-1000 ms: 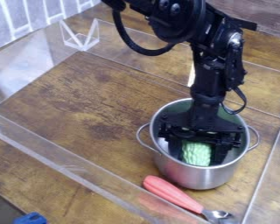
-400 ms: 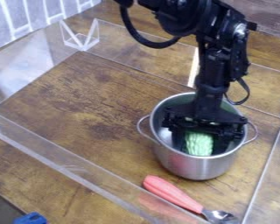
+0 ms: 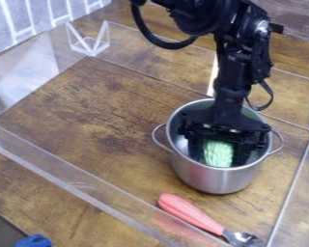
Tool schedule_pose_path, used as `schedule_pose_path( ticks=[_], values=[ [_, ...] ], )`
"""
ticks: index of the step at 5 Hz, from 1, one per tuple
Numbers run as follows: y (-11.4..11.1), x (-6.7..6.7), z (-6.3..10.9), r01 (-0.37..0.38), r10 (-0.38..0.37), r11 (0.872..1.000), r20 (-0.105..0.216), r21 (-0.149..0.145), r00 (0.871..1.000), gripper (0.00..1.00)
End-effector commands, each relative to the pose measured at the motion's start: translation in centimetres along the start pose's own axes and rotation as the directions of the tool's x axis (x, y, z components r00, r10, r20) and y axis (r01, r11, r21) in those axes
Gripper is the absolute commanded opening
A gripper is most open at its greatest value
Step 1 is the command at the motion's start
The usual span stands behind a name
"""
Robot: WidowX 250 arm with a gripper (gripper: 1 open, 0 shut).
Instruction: Remove the green object from the silver pot and put it on the table
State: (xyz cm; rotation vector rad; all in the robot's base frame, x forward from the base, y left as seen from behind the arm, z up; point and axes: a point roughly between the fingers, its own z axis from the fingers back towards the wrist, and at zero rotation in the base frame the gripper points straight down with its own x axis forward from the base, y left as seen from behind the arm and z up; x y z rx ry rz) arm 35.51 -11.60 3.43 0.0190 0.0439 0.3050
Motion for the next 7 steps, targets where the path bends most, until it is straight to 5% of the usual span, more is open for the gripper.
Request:
schedule_pose_path(
  ticks=[1, 3, 4, 5, 7],
  values=[
    [-0.8, 0.3, 1.2, 0.015, -0.013, 0.999, 0.043, -0.034, 0.999, 1.00],
    [-0.4, 0.4, 0.6, -0.007, 0.008, 0.999, 0.028, -0.031, 1.000, 1.00],
    [-1.1, 0.8, 1.9, 0.049, -0.048, 0.998, 0.039, -0.036, 0.998, 0.00],
    [-1.8, 1.1, 3.7, 0.103, -0.101, 0.993, 0.051, -0.051, 0.994, 0.00],
    [-2.6, 0.8, 4.3, 0.194, -0.191, 0.979, 0.053, -0.066, 0.980, 0.00]
  ],
)
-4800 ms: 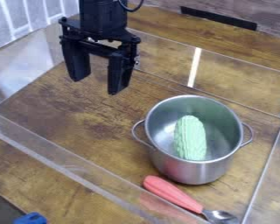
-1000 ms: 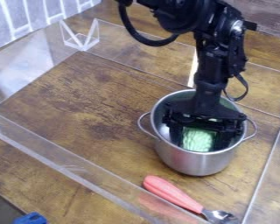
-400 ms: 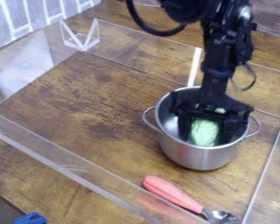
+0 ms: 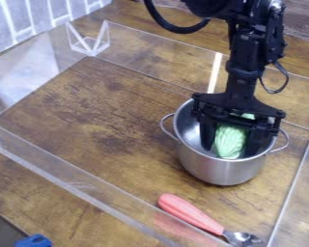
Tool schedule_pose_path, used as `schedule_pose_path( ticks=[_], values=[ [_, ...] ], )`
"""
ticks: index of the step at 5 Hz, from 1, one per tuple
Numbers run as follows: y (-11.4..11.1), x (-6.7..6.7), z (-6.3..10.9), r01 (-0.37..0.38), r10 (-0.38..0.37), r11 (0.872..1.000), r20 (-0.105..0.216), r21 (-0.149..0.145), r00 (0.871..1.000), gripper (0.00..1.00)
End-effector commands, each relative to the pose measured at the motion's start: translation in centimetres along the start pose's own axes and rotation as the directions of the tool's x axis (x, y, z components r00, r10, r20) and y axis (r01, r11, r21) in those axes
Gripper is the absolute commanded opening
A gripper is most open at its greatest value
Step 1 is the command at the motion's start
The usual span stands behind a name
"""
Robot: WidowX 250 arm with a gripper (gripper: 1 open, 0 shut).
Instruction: Remove the green object from the silver pot and put it on the table
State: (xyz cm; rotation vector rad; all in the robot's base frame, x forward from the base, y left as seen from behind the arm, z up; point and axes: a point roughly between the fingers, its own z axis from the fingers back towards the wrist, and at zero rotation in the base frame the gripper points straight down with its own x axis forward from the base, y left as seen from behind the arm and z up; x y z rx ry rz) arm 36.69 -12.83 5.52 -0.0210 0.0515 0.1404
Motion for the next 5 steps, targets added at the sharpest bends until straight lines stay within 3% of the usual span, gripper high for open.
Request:
schedule_pose_path(
  ticks=[1, 3, 5],
  values=[
    [-1.0, -0.3, 2.4, 0.009, -0.007, 0.999, 0.060, -0.035, 0.998, 0.00],
    [-0.4, -1.8, 1.6, 0.025, -0.023, 0.999, 0.057, -0.041, 0.998, 0.00],
    [-0.7, -0.9, 1.9, -0.056, 0.059, 0.997, 0.058, -0.052, 0.997, 0.00]
  ],
)
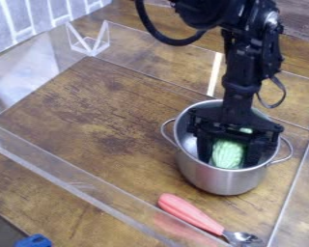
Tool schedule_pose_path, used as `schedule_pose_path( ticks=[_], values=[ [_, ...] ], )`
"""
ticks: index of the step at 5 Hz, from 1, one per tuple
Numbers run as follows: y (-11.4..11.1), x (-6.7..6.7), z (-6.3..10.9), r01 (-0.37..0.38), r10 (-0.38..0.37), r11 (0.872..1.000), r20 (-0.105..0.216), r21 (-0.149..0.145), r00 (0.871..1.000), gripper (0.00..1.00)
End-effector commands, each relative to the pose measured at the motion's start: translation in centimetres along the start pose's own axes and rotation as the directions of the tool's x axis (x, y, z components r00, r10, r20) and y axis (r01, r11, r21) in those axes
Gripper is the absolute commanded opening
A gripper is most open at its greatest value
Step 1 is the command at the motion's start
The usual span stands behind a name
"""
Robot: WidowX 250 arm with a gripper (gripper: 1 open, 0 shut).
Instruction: Remove the green object from the silver pot and put it on the table
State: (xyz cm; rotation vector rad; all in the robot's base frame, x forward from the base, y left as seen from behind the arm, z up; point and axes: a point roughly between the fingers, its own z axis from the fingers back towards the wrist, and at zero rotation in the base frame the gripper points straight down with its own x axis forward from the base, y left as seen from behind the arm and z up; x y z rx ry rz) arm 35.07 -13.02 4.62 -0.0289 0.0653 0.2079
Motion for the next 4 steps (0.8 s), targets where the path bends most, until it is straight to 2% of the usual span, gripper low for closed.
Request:
schedule_pose_path(
  ticks=[1, 4],
  values=[
    [-0.8, 0.8, 3.3, 0.021, -0.018, 0.999, 0.071, -0.044, 0.997, 0.00],
    [-1.1, 1.0, 4.5, 0.025, -0.022, 0.999, 0.065, -0.048, 0.998, 0.00]
  ],
)
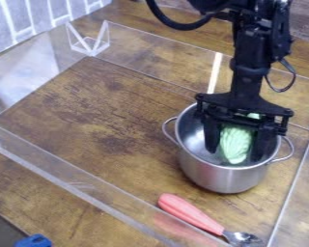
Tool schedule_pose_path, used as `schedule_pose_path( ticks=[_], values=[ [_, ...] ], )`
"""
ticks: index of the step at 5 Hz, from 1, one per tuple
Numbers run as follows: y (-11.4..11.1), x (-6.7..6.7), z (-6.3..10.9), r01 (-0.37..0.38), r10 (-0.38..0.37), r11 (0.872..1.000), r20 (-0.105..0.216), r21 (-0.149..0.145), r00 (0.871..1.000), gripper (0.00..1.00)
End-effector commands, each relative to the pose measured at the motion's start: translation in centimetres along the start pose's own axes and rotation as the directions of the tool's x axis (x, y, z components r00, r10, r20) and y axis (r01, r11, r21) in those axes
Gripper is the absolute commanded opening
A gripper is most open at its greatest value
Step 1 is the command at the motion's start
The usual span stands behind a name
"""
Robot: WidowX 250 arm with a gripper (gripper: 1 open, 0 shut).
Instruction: Remove the green object from the silver pot and put it on the table
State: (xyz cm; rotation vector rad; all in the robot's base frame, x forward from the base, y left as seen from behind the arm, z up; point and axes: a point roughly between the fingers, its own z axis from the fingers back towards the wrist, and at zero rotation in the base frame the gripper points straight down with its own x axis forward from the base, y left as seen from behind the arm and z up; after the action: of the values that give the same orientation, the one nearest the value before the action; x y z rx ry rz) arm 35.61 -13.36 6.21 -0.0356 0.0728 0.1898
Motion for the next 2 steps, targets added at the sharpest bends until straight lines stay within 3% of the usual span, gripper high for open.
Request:
schedule_pose_path(
  ticks=[1, 2],
  values=[
    [-0.83, -0.03, 3.42, 0.058, -0.055, 0.998, 0.069, -0.038, 0.996, 0.00],
    [-1.07, -0.73, 3.91, 0.107, -0.105, 0.994, 0.065, -0.034, 0.992, 0.00]
  ],
)
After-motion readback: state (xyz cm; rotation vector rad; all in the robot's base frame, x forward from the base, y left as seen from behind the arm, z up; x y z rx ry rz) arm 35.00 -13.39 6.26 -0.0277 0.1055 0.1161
